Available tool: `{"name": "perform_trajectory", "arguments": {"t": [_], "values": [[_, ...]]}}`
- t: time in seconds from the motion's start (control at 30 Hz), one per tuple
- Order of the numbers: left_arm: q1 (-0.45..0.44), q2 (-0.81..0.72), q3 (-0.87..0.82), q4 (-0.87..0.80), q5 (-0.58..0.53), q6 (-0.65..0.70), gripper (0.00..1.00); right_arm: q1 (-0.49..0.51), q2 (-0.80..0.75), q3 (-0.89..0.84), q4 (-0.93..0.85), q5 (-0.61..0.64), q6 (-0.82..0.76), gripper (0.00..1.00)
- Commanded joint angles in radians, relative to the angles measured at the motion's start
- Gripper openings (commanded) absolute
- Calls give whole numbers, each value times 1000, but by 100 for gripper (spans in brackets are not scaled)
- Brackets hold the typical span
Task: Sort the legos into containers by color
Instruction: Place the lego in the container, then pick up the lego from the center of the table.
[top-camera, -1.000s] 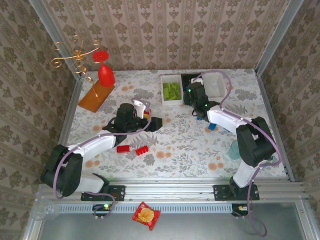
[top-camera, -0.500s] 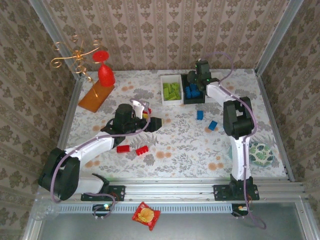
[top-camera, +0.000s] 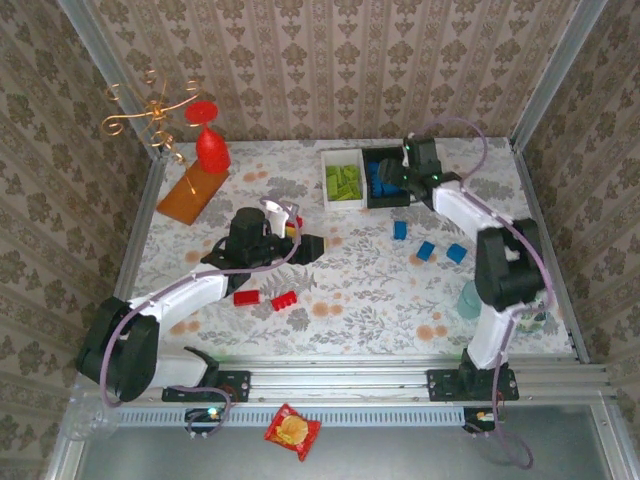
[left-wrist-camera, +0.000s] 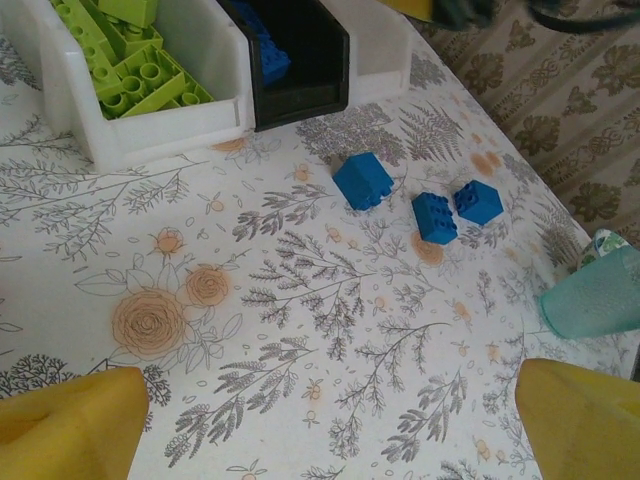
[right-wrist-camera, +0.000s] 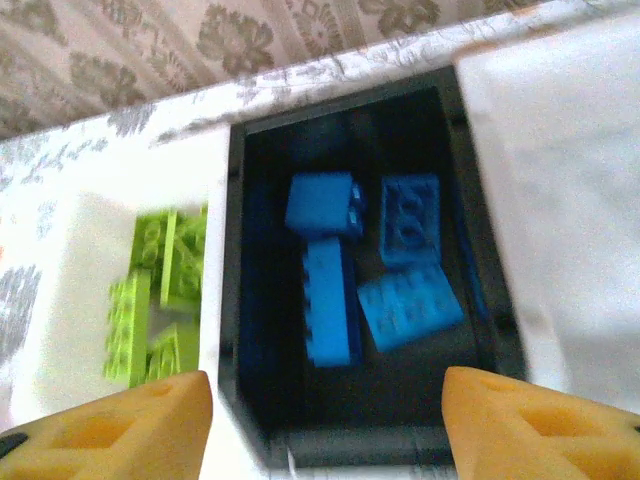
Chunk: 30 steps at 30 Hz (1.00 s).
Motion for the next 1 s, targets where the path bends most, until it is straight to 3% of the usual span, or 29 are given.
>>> {"name": "perform_trajectory", "arguments": {"t": [0.0,0.2,0.5,0.63,0.77,0.97], "values": [[-17,1,30,-32,53,24,96,29,-167,-215,18,69,10,67],[-60,31,96,-71,78,29,97,73,-280,-414,-46,205,-11,71],[-93,86,110,-41,59,20,97,84,-21,-283,-22,193,-42,71],[-94,80,108,-61,39,33,97,85,55,-239,-28,188,-49,64],[-94,72,108,-74,16,49,97,88,82,-225,-25,169,-60,49],[-93,88,100,-61,13,49,97,90,9,-257,0,102,-79,34]]}}
